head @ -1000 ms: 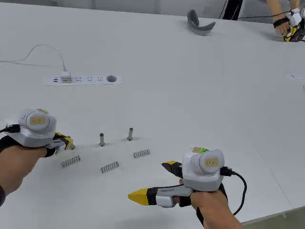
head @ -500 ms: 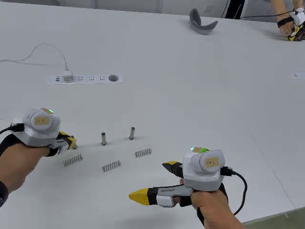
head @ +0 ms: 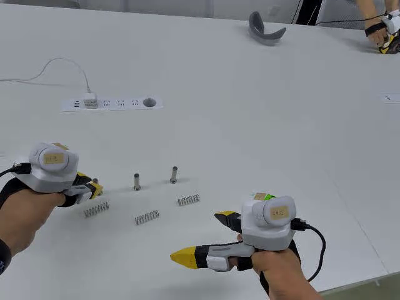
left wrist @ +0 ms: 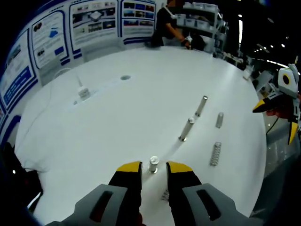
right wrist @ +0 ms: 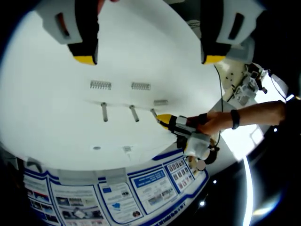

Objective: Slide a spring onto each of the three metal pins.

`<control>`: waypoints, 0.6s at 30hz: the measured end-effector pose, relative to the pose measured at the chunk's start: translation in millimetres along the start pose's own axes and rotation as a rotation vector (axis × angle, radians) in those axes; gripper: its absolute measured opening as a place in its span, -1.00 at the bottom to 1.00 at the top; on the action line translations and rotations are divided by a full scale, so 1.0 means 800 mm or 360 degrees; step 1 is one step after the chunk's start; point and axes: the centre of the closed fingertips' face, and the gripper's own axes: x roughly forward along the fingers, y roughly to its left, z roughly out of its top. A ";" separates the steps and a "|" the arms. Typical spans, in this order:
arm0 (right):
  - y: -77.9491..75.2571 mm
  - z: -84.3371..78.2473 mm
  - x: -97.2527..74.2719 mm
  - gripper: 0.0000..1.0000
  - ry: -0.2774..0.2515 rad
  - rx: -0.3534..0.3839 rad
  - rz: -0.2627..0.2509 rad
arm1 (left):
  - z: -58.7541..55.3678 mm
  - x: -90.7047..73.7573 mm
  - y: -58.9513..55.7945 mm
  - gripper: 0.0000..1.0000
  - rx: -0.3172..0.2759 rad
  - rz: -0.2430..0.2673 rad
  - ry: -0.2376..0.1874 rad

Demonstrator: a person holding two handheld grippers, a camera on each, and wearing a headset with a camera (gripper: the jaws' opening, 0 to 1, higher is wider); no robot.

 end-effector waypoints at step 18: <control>0.004 -0.001 0.006 0.84 0.0013 -0.0022 0.0018 | -0.040 -0.043 0.012 -0.18 -0.0107 0.0036 -0.0011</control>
